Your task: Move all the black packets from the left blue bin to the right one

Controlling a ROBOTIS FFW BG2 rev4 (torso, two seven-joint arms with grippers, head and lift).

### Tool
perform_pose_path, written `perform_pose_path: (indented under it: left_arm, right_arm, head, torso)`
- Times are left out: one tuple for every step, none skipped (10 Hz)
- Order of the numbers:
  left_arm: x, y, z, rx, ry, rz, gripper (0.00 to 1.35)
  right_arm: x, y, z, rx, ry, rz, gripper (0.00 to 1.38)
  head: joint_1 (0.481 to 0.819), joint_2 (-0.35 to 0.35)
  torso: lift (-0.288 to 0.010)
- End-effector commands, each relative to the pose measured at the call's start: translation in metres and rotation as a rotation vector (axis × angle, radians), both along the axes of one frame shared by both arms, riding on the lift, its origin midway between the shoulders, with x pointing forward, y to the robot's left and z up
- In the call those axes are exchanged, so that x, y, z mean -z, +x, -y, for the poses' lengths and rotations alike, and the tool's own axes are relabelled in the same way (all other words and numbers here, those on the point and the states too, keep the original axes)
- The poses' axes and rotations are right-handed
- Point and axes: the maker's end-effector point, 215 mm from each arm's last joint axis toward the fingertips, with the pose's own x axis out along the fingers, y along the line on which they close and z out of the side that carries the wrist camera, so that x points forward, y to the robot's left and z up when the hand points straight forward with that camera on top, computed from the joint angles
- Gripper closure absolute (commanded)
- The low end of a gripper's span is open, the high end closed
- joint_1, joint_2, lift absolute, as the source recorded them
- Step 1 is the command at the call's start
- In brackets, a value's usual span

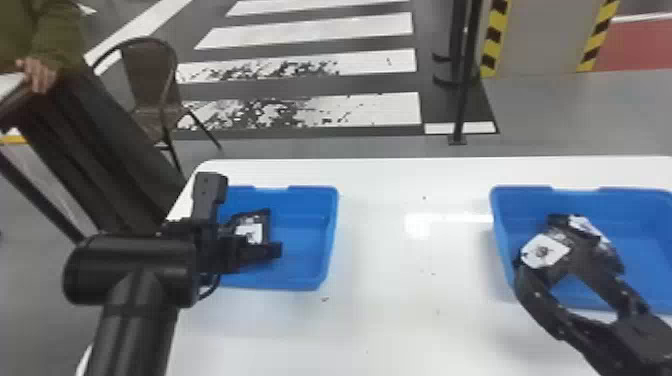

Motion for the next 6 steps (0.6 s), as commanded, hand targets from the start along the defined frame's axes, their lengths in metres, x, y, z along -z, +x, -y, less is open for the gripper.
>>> perform_pose_path:
  left_arm:
    - [0.011,-0.003,-0.006,-0.013,0.014,-0.038,0.14]
    - [0.022,-0.002,-0.006,-0.007,0.006,-0.059,0.16]
    - [0.029,0.0,-0.007,-0.005,0.009,-0.071,0.21]
    - [0.031,0.003,-0.008,-0.003,0.013,-0.067,0.35]
    - [0.026,0.009,-0.017,-0.007,0.041,-0.052,0.66]
    - [0.014,0.021,-0.022,0.005,0.065,0.008,0.83]
  right_arm:
    - [0.002,0.001,0.0,-0.001,0.003,-0.004,0.13]
    - [0.003,0.002,0.0,-0.001,0.012,-0.008,0.13]
    - [0.005,0.001,0.0,-0.001,0.014,-0.013,0.13]
    - [0.007,0.001,-0.001,-0.003,0.019,-0.02,0.13]
    - [0.01,0.0,-0.001,-0.003,0.025,-0.029,0.13]
    - [0.012,-0.001,-0.002,-0.005,0.03,-0.035,0.13]
  head:
    - [0.695,0.187]
    - [0.695,0.193]
    - [0.695,0.195]
    - [0.695,0.196]
    - [0.695,0.197]
    - [0.695,0.202]
  torso:
    - [-0.14]
    - [-0.14]
    - [-0.14]
    - [-0.14]
    - [-0.14]
    - [-0.14]
